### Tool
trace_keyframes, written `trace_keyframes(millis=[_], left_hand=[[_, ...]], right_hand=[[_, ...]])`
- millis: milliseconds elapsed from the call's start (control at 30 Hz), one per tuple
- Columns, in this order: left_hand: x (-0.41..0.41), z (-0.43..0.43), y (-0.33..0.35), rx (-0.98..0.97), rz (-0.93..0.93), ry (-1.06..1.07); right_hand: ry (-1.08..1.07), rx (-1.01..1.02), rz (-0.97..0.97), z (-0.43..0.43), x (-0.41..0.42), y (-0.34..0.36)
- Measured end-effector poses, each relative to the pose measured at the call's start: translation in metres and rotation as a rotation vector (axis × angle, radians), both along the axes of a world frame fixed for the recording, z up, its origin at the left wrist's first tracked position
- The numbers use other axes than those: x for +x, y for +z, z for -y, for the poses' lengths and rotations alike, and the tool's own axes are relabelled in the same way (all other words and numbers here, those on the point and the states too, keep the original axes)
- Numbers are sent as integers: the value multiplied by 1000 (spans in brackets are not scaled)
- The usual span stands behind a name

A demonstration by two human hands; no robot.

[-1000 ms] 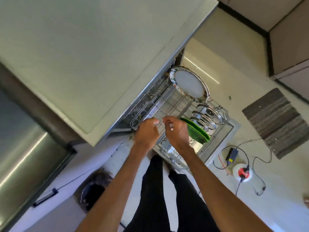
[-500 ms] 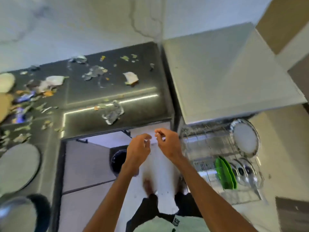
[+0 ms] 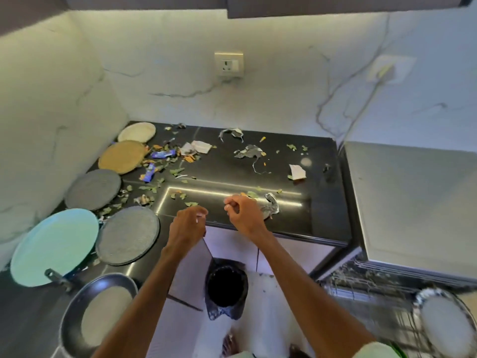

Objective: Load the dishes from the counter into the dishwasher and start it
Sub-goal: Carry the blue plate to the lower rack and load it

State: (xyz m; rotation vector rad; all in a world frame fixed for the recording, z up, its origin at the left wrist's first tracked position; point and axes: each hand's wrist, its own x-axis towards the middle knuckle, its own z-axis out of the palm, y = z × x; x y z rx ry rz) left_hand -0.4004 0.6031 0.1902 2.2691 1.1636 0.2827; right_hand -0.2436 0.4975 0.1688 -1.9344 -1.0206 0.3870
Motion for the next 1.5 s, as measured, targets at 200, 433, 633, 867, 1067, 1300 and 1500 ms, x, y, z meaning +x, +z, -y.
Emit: trace_keyframes(millis=[200, 433, 633, 867, 1067, 1300, 1500], left_hand=[[-18, -35, 17, 84, 42, -4], [-19, -54, 14, 76, 47, 101], [-16, -77, 9, 65, 30, 309], [-37, -73, 2, 32, 26, 570], [-78, -75, -7, -5, -15, 753], [-126, -90, -30, -44, -32, 864], [-184, -106, -45, -162, -173, 866]], right_hand=[[96, -22, 60, -43, -8, 24], [234, -44, 77, -96, 3, 20], [401, -62, 108, -156, 18, 14], [601, -104, 129, -209, 1, -4], [786, -149, 64, -230, -50, -13], [965, -254, 138, -240, -106, -28], [1077, -294, 192, -241, -148, -46]])
